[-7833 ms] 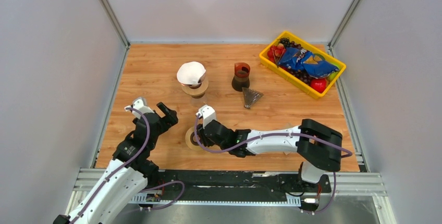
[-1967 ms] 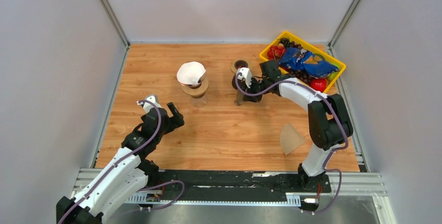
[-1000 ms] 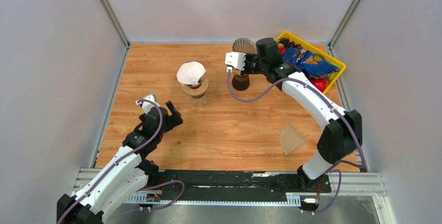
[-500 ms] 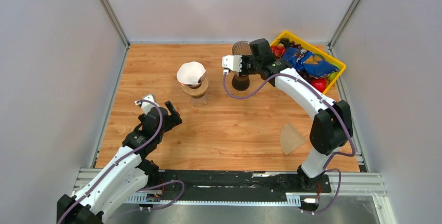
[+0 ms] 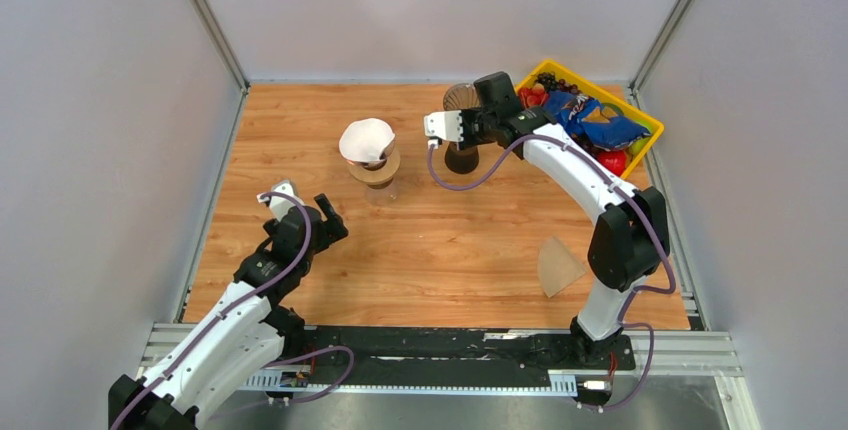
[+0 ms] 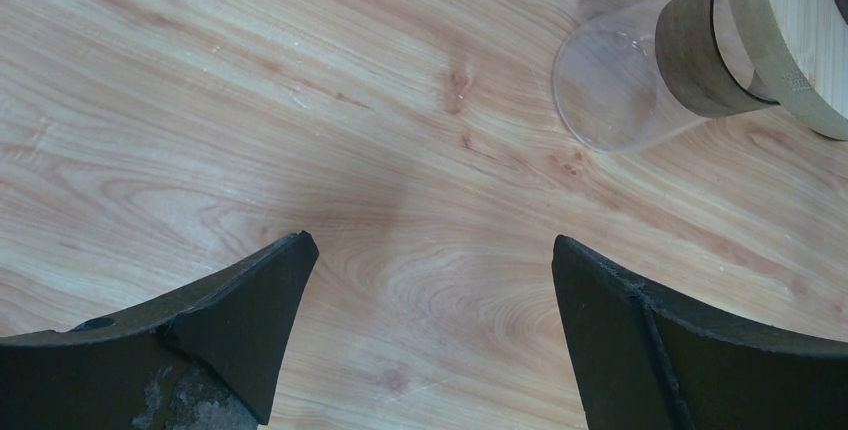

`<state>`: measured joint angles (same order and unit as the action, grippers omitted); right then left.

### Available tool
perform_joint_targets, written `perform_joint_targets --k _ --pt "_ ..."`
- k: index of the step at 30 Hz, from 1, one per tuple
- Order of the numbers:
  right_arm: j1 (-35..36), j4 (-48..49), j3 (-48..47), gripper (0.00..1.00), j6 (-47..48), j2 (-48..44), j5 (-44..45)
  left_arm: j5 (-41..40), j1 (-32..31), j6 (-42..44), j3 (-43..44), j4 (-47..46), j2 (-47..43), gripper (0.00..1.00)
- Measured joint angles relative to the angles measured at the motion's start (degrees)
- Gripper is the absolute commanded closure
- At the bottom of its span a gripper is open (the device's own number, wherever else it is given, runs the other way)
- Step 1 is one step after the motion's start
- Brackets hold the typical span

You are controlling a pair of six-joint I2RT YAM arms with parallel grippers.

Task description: Place the coffee filter in the dripper

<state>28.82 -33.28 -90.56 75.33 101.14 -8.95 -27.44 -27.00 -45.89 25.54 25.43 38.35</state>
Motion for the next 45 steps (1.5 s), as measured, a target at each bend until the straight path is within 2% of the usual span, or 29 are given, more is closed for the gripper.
perform_joint_targets --k 9,21,25,29,33,36,40,41,44,45 --pt "0.0 -4.5 -0.5 1.00 0.5 0.0 0.1 -0.2 0.0 0.0 0.0 0.1 0.0 0.00" --pt "0.0 -4.8 -1.1 0.92 2.3 1.2 0.0 -1.7 0.0 -0.5 1.5 1.8 0.0 0.00" --pt "0.0 -4.6 -1.4 0.79 2.9 1.8 0.0 -4.1 0.0 -2.1 5.9 5.3 -0.1 0.00" --pt "0.0 -5.1 -1.4 0.59 3.1 1.9 -0.1 -7.1 0.0 -3.8 11.8 6.8 -1.1 0.00" --pt "0.0 -5.8 -2.2 0.41 3.3 2.0 -0.6 -7.6 0.0 -3.7 16.8 3.8 -2.4 0.00" --pt "0.0 -6.3 -4.5 0.35 3.3 2.0 -1.6 -7.1 0.0 -2.9 20.1 0.3 -2.0 0.00" --pt "0.0 -6.0 -7.5 0.24 2.9 1.5 -3.4 -4.7 0.0 -0.8 25.6 -3.9 1.5 0.00" --pt "0.0 -5.8 -7.7 0.19 2.5 1.0 -3.8 -3.5 0.0 0.0 27.5 -4.9 4.1 0.00" --pt "-0.4 -5.0 -7.7 0.15 -0.1 -1.1 -5.4 1.4 0.0 2.6 33.5 -8.6 10.8 0.00" --pt "-0.6 -4.5 -7.6 0.10 -1.2 -1.9 -5.7 3.4 0.0 3.6 35.5 -9.6 13.4 0.00"
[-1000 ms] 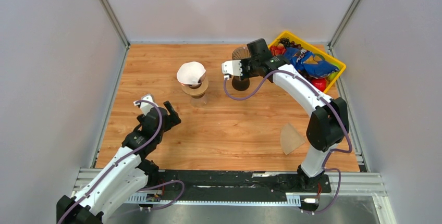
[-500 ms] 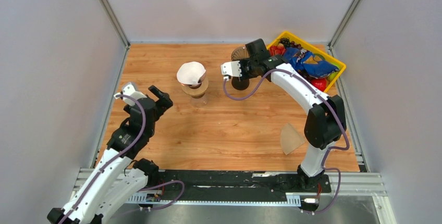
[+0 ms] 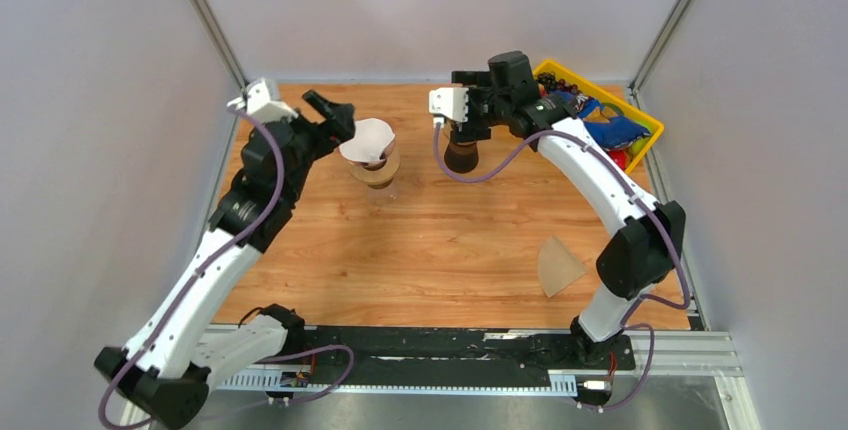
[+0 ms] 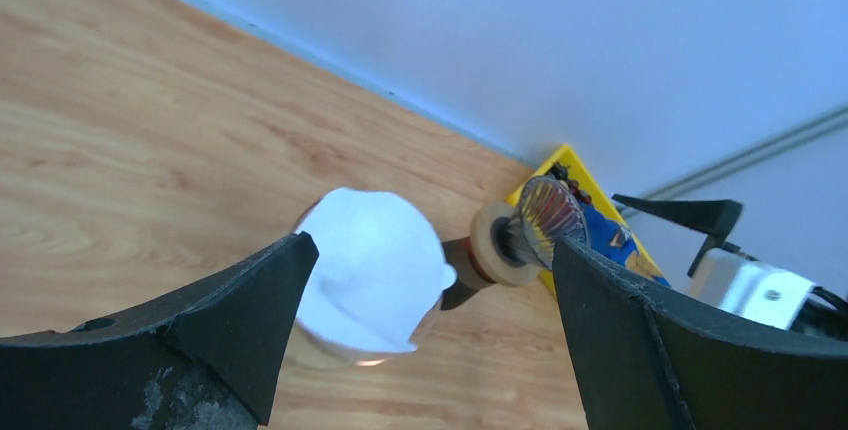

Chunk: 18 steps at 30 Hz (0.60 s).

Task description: Place the coffee filter in the dripper

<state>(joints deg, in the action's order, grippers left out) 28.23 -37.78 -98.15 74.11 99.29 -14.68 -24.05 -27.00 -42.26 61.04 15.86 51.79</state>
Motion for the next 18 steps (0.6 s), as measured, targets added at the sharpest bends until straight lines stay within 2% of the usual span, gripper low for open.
perform_joint_targets --k 1,2,6,10,13,18 --pt "-0.3 1.3 0.5 0.02 -1.7 -1.0 -0.4 1.7 0.0 0.8 1.7 -1.0 2.5 0.00" --pt "-0.8 3.1 1.6 0.00 -4.6 -2.6 -0.7 3.3 0.0 1.6 3.5 -1.5 4.8 0.00" --pt "-3.0 10.4 5.9 0.00 -16.0 -8.7 -0.6 10.0 -0.2 5.0 8.8 -4.7 14.7 0.00" --pt "-5.1 19.1 8.5 0.00 -34.5 -12.8 2.7 15.1 -1.1 8.2 12.9 -5.6 22.8 0.00" --pt "-7.3 24.0 8.5 0.00 -51.7 -12.7 3.9 18.2 -1.8 10.4 21.6 -4.1 31.4 0.00" --pt "-12.6 26.2 8.5 0.01 -68.0 -10.1 3.7 21.1 -3.0 13.4 35.8 -2.3 45.4 0.00"
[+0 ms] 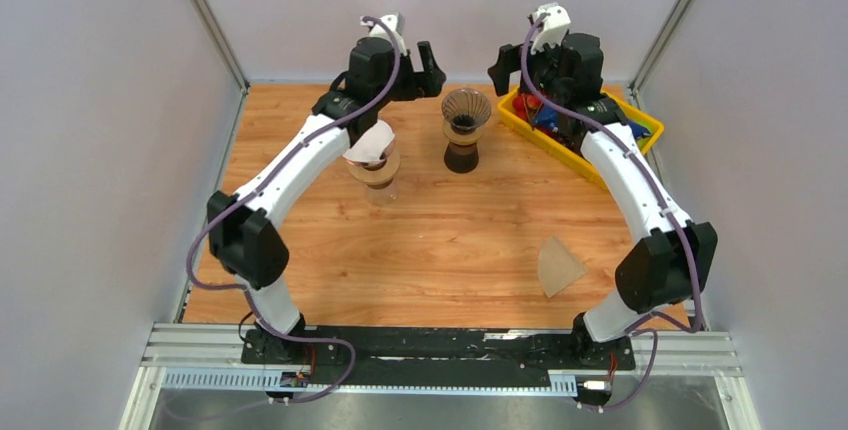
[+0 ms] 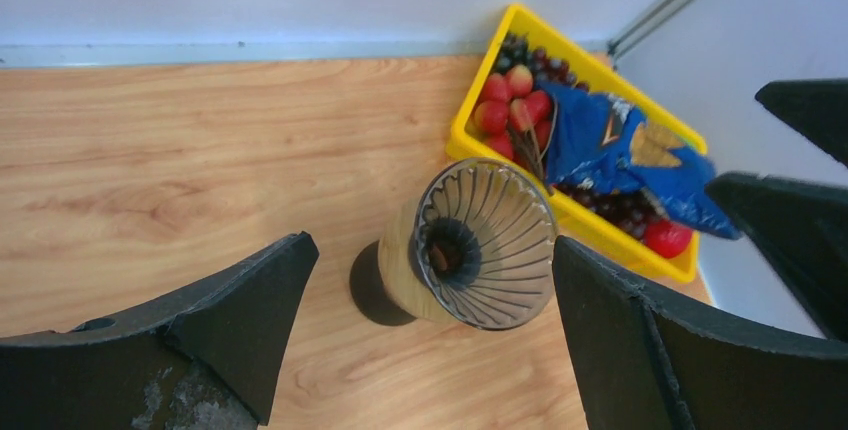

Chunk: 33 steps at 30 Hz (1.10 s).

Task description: Place the coffee filter in the dripper

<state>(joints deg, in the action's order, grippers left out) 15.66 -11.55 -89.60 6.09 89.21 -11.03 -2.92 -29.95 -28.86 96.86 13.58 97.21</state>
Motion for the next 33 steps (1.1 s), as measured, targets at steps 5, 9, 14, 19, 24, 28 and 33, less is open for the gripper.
perform_joint_targets --k 5,9,14,19,24,28,33 --pt "-4.1 0.0 0.0 0.09 -11.8 4.7 -1.8 1.9 -0.3 1.6 7.6 3.5 10.6 0.03" --pt "-5.1 0.0 0.0 0.20 -16.1 8.0 -4.8 3.6 -0.3 2.2 11.3 6.0 17.2 0.07" --pt "-4.8 0.0 0.0 0.36 -18.3 11.6 -7.7 4.6 -0.3 2.2 14.4 8.2 22.2 0.13" --pt "-4.8 -0.2 0.0 0.48 -19.1 15.0 -10.7 5.4 -0.3 2.1 15.2 9.0 23.8 0.19" --pt "-4.8 -0.3 0.0 0.64 -19.7 18.2 -14.9 5.9 -0.3 2.0 15.3 9.0 23.8 0.25" --pt "-4.7 -0.4 -0.5 0.71 -20.5 19.7 -17.7 6.2 -0.3 1.7 15.4 8.9 23.8 0.32" --pt "-4.6 -0.6 -1.0 0.80 -21.1 20.3 -19.6 6.5 -0.5 1.3 17.3 9.1 24.9 0.45"
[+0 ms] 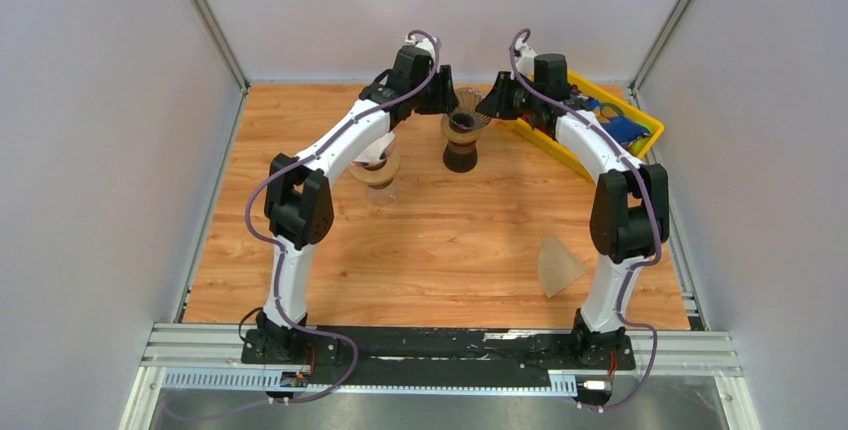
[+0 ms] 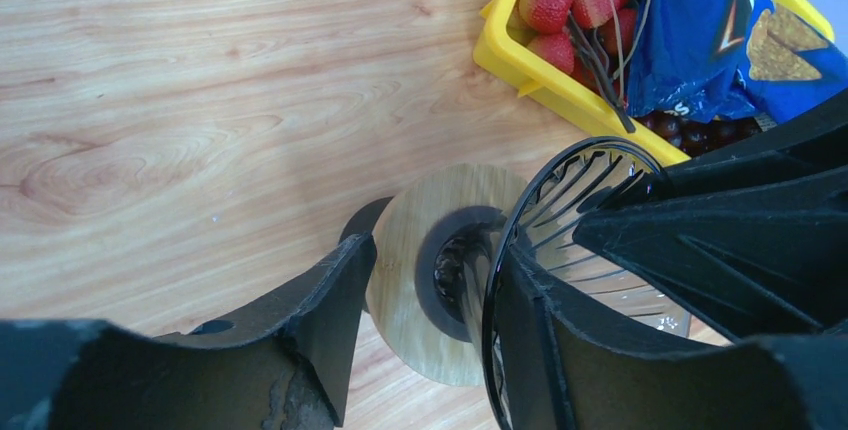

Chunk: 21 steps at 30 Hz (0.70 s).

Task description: Place the coffee filter in the dripper

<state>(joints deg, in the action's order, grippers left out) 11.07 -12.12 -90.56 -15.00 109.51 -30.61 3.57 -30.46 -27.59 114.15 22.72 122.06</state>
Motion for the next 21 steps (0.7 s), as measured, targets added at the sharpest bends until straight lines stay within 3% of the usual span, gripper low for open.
perform_joint_targets --k 6,10,14,21 --pt "0.0 -0.7 -0.6 0.96 -0.7 0.0 -0.1 0.7 -0.3 -1.0 1.6 0.7 1.0 0.62" --pt "0.1 -2.7 -2.6 1.00 -0.3 0.6 0.1 1.0 -0.7 -2.0 1.9 0.7 1.3 0.84" --pt "0.5 -6.6 -6.8 1.00 1.0 3.0 -0.2 0.6 -0.9 -2.9 2.5 0.9 1.6 0.98" --pt "1.2 -14.6 -13.4 1.00 4.5 6.0 1.9 0.0 -0.7 -5.2 5.7 3.8 3.1 1.00"
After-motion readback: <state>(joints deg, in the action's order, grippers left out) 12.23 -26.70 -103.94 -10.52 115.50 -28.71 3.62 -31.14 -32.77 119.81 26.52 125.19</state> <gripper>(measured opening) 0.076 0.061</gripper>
